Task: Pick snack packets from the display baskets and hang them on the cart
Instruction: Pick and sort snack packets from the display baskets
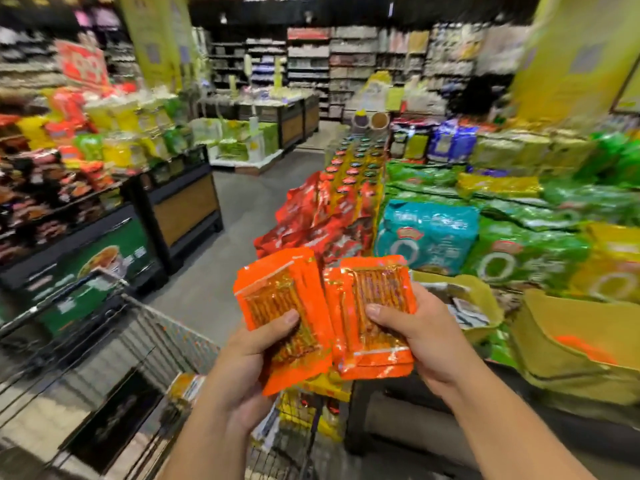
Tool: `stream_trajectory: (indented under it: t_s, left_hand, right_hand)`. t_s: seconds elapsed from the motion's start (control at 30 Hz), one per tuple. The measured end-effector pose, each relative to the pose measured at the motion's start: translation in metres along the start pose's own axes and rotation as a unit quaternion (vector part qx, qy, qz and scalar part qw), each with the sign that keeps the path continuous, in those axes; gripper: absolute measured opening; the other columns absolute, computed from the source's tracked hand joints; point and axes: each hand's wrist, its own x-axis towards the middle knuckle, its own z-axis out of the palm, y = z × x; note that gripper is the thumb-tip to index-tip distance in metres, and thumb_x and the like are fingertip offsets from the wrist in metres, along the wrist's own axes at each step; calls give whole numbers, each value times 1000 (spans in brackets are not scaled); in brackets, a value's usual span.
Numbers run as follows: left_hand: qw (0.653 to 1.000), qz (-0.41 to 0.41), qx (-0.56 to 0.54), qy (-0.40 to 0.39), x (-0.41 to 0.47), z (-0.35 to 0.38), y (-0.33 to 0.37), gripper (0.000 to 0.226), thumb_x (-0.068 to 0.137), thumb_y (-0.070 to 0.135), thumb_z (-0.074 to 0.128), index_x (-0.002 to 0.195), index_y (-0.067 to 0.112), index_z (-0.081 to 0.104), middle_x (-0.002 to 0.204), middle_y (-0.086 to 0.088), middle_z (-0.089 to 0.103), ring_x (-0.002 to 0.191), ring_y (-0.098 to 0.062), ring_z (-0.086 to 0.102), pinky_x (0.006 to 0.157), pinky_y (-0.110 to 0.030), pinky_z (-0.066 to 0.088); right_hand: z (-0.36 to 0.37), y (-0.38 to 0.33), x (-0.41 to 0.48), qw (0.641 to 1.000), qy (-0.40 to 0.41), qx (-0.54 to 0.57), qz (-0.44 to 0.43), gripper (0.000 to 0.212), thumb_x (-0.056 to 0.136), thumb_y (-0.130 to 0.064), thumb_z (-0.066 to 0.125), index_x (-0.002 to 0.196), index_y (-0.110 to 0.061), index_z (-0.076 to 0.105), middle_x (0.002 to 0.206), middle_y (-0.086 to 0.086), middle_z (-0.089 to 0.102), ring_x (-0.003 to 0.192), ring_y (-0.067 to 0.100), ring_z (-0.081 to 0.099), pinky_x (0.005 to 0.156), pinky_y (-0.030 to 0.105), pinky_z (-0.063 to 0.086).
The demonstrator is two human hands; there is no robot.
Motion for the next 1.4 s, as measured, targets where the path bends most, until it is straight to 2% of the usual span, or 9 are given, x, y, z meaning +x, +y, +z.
stream_trajectory:
  t_s: [0.1,0.2,0.33,0.53,0.77,1.0,1.13,1.27,1.4]
  left_hand:
    - [999,-33,-6,-28,14,24,-21,86,23,21,103,104,8,79,105,-23,75,82,-35,76,62,-45,62]
    - [995,-88,22,-38,28,57,-52,85,47,19,98,126,5,69,123,-27,68,106,-43,70,84,-57,58]
    - [990,-129,34,-55,51,98,-95,70,64,17,86,130,5,66,129,-28,65,117,-46,64,100,-66,48]
    - [977,-195,52,-65,87,189,-175,54,67,2,81,121,3,72,119,-28,70,104,-45,70,85,-63,57]
    - [971,-222,82,-11,139,287,-259,41,72,11,71,112,-1,75,105,-25,74,81,-35,76,70,-52,63]
    - [979,-172,101,53,186,337,-327,38,74,5,70,112,2,72,103,-24,75,79,-34,76,60,-44,62]
    - [980,-142,106,91,201,341,-333,35,76,6,70,111,7,71,101,-19,76,78,-30,77,59,-39,62]
    - [974,-145,117,128,212,326,-326,51,74,14,74,124,5,68,110,-21,75,91,-37,75,93,-59,55]
    - [969,-160,131,132,224,320,-323,55,72,16,76,125,5,67,110,-22,74,90,-38,74,97,-63,51]
  right_hand:
    - [-30,0,-7,999,34,-5,-7,45,77,-11,82,120,-11,65,109,11,76,100,31,73,87,45,58]
    - [-70,-3,-19,997,72,-9,-14,37,83,-6,76,118,-12,66,106,9,77,98,28,74,81,40,58]
    - [-124,-7,-34,995,101,-15,-19,42,78,-10,84,116,-16,68,107,6,77,100,25,74,86,42,57]
    - [-239,-12,-45,987,160,14,15,29,87,-4,73,115,-10,70,106,10,77,102,30,73,92,48,56]
    - [-372,-11,-23,979,194,42,49,22,90,-4,69,110,-14,73,107,11,77,103,29,73,99,55,52]
    - [-476,-12,8,977,180,-1,112,20,91,-6,70,109,-15,74,103,5,78,101,24,73,100,48,51]
    - [-533,-16,31,967,203,-72,138,10,94,-13,67,100,-16,75,87,-3,79,78,11,73,71,28,50]
    - [-586,3,57,902,147,-352,204,31,95,-16,63,64,-15,63,53,-5,64,59,21,62,57,28,40]
    - [-597,48,86,763,56,-588,262,26,96,-28,57,73,-16,60,95,16,75,93,33,71,69,34,50]
